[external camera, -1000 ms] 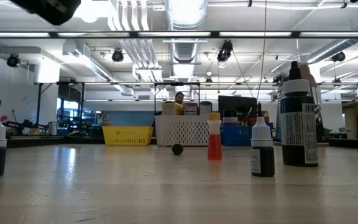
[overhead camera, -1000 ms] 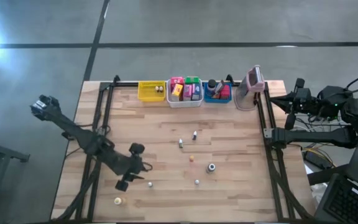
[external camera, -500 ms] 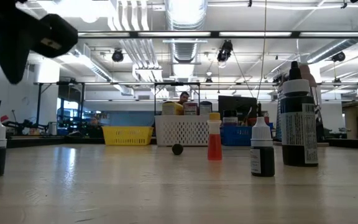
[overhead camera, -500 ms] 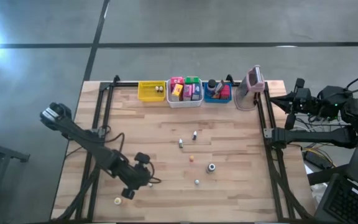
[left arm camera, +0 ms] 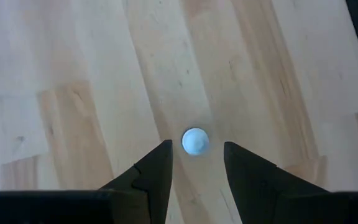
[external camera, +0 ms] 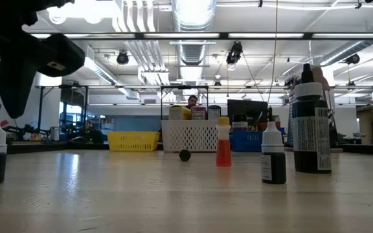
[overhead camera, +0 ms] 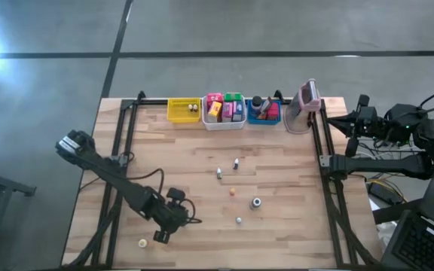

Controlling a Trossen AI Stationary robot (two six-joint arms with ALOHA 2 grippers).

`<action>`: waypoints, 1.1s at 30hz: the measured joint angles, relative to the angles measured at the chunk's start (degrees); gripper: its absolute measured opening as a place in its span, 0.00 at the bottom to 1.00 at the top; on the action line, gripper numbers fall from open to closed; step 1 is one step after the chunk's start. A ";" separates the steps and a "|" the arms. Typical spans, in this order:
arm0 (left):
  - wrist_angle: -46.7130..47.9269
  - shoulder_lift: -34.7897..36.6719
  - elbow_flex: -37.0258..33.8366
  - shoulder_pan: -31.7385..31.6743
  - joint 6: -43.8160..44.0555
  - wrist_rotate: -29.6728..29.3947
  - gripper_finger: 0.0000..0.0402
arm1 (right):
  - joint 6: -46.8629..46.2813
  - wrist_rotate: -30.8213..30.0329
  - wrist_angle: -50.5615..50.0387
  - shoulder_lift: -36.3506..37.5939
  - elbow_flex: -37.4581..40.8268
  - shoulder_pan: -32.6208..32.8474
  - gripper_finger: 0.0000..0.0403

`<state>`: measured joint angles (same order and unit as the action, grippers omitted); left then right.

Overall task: Pick & Place Kitchen Items
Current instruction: Put the black food coloring bottle into the yellow basket

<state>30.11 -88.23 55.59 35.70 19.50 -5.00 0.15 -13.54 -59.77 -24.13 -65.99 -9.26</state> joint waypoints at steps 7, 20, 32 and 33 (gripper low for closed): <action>-2.51 -2.16 -0.26 -0.25 0.41 1.22 0.37 | 0.06 -0.01 0.00 -0.01 0.00 0.00 0.02; -3.77 -2.66 -0.74 -0.98 0.96 1.18 0.37 | 0.02 0.00 0.01 0.00 -0.01 0.00 0.02; -5.20 -5.55 -1.01 -1.33 1.12 2.84 0.37 | 0.10 0.00 0.00 -0.01 -0.01 0.00 0.02; -5.21 -5.55 -1.01 -1.36 1.12 2.84 0.37 | 0.02 -0.01 0.02 -0.01 0.01 0.00 0.02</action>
<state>24.90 -93.78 54.59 34.35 20.62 -2.15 0.17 -13.55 -59.75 -24.14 -65.98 -9.26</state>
